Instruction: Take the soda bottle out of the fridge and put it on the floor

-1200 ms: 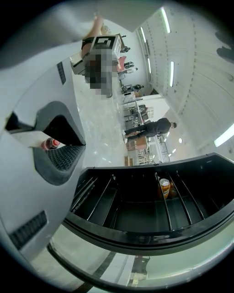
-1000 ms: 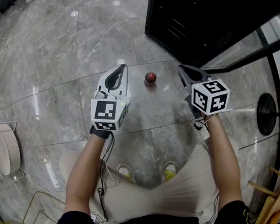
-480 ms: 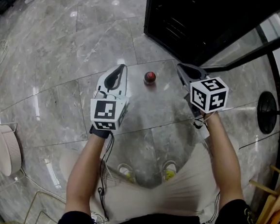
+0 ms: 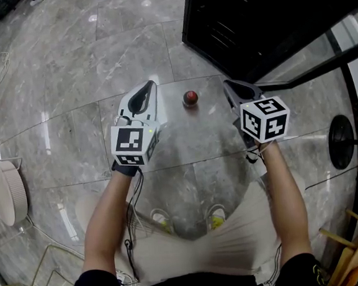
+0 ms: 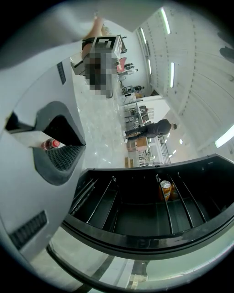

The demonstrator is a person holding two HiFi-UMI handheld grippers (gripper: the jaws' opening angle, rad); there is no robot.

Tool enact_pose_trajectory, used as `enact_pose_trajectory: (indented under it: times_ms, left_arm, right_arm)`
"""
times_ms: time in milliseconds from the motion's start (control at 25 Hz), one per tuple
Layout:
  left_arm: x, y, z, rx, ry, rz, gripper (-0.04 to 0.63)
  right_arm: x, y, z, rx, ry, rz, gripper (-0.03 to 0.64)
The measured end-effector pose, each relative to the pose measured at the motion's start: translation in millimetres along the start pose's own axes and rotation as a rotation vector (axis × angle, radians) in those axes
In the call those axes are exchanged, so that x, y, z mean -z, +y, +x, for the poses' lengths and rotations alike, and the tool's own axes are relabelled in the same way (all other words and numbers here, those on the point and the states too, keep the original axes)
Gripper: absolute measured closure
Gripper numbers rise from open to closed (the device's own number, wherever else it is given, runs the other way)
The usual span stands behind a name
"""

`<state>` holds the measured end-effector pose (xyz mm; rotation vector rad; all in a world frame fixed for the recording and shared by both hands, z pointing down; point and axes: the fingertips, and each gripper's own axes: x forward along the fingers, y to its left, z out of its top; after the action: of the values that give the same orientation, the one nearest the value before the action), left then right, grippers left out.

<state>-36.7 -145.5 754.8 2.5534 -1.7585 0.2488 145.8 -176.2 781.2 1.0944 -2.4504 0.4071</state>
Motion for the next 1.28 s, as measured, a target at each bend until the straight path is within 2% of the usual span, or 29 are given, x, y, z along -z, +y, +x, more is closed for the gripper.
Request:
enact_pose_trajectory:
  times_ms: [1280]
  left_arm:
    - [0.7,1.6,-3.5,0.0,-0.001,-0.001,0.578]
  right_arm:
    - [-1.6,4.4,1.9,0.001,0.003,-0.019,0.62]
